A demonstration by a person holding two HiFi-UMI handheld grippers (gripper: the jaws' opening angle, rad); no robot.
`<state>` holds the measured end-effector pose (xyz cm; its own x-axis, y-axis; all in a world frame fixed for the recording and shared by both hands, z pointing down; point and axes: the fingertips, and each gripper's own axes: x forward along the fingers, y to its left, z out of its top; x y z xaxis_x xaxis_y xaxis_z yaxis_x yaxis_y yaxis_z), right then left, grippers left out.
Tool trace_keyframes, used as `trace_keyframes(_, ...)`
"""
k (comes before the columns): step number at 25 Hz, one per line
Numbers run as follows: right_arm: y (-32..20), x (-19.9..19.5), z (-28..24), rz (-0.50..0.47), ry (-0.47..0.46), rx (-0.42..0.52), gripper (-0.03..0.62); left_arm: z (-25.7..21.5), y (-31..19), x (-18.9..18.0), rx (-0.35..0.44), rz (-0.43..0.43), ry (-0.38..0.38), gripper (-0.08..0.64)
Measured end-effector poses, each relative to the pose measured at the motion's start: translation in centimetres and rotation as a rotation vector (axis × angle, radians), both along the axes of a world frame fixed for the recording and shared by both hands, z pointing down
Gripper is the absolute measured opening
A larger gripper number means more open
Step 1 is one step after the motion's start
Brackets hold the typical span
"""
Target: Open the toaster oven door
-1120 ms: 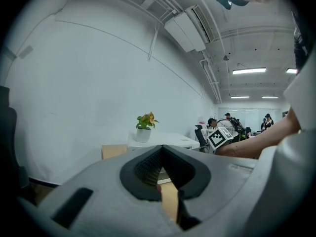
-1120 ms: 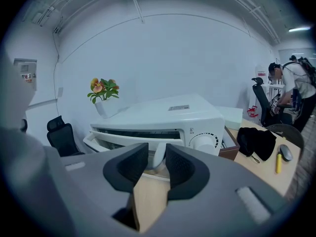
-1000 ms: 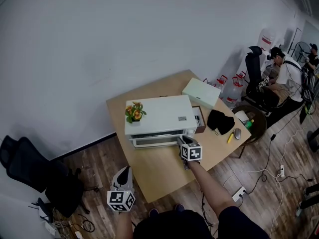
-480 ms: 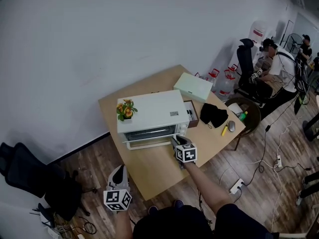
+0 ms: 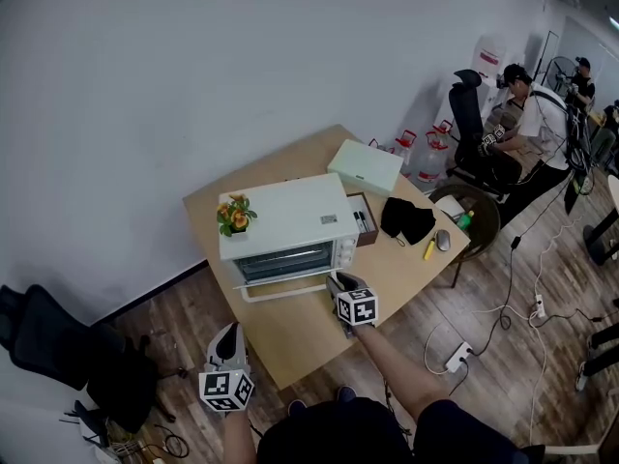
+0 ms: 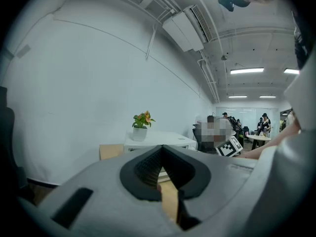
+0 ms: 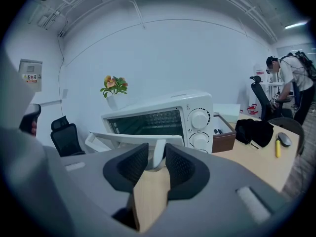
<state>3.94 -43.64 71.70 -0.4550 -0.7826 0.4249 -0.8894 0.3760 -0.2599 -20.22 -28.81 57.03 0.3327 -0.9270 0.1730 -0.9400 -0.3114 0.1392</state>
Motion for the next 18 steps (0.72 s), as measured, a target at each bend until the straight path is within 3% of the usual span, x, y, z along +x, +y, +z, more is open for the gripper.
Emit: trace_keyframes(18, 3.3, 0.4, 2.5, 0.002, 0.047, -0.002, 0.123, 0.1, 0.6, 0.3, 0.002, 0.003, 0.015, -0.002)
